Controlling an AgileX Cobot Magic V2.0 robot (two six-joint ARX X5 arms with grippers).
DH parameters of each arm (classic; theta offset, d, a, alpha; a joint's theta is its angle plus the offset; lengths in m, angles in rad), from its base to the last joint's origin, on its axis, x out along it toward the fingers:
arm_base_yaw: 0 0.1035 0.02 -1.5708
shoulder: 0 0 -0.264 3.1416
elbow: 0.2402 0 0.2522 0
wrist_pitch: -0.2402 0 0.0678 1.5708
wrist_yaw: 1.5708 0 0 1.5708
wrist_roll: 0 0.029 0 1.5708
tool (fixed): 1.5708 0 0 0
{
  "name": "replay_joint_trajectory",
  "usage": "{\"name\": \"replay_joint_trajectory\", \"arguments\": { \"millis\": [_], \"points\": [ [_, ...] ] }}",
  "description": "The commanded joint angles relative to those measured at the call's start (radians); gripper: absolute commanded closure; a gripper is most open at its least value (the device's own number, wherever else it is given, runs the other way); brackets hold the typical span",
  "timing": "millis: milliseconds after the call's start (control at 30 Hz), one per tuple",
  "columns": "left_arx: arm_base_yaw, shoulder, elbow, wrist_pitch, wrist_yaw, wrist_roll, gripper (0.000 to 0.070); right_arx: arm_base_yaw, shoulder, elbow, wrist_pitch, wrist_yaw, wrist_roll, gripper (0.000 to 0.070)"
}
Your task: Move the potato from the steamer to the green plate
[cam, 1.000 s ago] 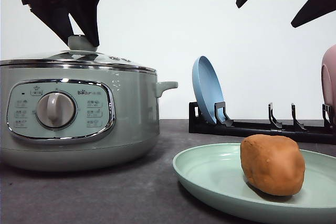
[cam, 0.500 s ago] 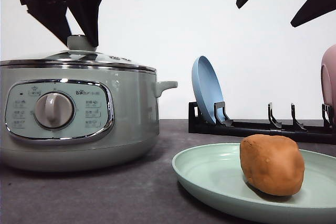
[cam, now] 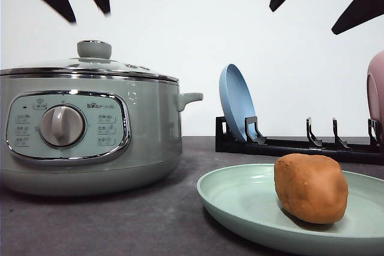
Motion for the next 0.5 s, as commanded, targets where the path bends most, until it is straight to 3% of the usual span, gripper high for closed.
{"name": "replay_joint_trajectory", "arguments": {
  "millis": [0, 200, 333, 467],
  "points": [
    [-0.009, -0.02, 0.023, -0.017, 0.026, -0.016, 0.0237, 0.006, 0.006, 0.017, -0.005, -0.024, -0.014, 0.0083],
    [-0.014, -0.125, 0.023, -0.069, 0.192, -0.025, 0.0239, 0.006, 0.006, 0.017, -0.065, -0.154, -0.017, 0.0083],
    [-0.022, -0.177, 0.023, -0.098, 0.207, -0.024, 0.0239, 0.007, 0.006, 0.017, -0.09, -0.249, -0.017, 0.0083],
    [-0.022, -0.208, 0.023, -0.106, 0.207, -0.024, 0.0257, 0.007, 0.006, 0.017, -0.092, -0.283, -0.017, 0.0084]
  ]
}}
